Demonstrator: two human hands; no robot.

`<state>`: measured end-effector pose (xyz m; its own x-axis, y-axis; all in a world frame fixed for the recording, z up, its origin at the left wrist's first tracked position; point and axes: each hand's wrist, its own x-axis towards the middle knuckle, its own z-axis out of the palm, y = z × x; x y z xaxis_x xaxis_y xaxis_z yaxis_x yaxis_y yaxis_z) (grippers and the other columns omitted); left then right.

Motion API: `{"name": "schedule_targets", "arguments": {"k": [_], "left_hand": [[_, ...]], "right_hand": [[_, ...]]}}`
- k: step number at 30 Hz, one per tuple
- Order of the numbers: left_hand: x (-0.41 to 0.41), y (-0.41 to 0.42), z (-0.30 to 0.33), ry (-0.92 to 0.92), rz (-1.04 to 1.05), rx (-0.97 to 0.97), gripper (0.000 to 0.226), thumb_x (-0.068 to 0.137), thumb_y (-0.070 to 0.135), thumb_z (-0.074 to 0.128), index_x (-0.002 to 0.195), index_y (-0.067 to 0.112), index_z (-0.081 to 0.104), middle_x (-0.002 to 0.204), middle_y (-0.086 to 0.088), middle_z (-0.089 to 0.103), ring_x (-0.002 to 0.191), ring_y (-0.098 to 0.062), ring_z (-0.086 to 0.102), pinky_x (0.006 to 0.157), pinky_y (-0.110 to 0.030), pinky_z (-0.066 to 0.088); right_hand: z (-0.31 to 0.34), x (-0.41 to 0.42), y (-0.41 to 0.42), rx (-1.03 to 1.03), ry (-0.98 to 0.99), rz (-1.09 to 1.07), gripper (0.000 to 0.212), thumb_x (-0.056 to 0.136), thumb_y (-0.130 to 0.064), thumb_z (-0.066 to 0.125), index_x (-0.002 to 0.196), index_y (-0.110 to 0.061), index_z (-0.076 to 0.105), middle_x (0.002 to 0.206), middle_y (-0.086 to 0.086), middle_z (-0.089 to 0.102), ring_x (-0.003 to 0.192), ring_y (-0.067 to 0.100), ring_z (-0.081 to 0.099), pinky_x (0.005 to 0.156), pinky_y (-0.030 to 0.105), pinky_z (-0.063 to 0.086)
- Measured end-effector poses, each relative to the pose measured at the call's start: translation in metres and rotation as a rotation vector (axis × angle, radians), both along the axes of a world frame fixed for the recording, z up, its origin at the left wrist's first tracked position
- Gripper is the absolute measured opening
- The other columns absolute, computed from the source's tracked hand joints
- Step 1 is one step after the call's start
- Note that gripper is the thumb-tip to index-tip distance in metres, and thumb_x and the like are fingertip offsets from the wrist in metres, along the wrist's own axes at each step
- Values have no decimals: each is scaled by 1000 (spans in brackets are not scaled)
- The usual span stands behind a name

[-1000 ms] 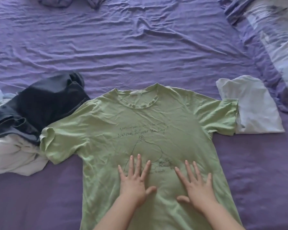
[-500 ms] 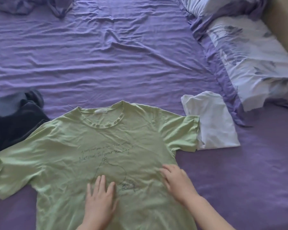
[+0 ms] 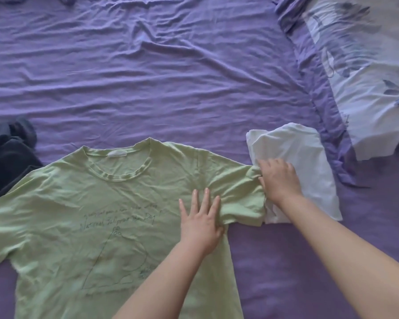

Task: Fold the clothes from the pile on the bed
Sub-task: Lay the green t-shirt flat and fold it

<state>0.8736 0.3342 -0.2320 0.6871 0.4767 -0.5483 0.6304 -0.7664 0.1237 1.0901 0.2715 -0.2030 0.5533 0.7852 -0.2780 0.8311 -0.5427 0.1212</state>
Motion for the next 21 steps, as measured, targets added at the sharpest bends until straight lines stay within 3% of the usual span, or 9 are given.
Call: {"name": "schedule_targets", "arguments": {"k": [4,7,10,13,14,18,21], "left_hand": [[0,1,1,2,11,-36,83,88,58,41,148,34,-10,157,1,-20,142,-30,-23,109,-60,-13],[-5,11,13,-141,105,-138,78,89,51,49,150,34,3,160,4,-5,146,-23,-10,116,-49,-4],[-17,29,30,-441,537,-353,56,93,27,56,144,18,35,151,-2,34,140,-16,28,115,-28,20],[-30,48,46,-595,1022,-585,35,96,13,51,131,10,52,133,-8,57,121,-15,52,106,-29,37],[-33,53,48,-590,1082,-619,32,97,14,49,129,10,54,128,-9,59,117,-18,55,104,-32,40],[-27,68,44,-516,1137,-658,41,94,24,54,133,9,50,122,-12,61,111,-26,59,100,-38,45],[-8,76,34,-457,1054,-426,56,88,28,63,138,12,42,128,-12,51,113,-26,55,101,-33,40]], "right_hand": [[15,-6,7,164,198,-37,17,89,-23,50,102,-12,53,100,10,61,95,32,54,78,38,36],[35,-21,24,246,355,-98,17,89,-24,49,100,-11,49,92,15,65,86,37,59,69,38,39],[45,-54,50,285,620,-191,17,89,-23,53,100,-12,49,91,12,65,87,33,59,67,36,39],[43,-86,64,318,1032,-299,26,88,-26,58,112,-16,53,95,4,66,87,21,64,76,30,45],[40,-89,63,327,1055,-321,30,89,-25,57,117,-16,53,102,4,66,94,19,64,80,29,45],[19,-84,34,257,725,-274,41,89,-28,57,127,-13,51,123,7,58,114,25,51,95,38,40],[11,-98,14,178,694,-178,58,82,-51,61,130,-19,48,129,-1,53,120,20,45,100,38,38]]}}
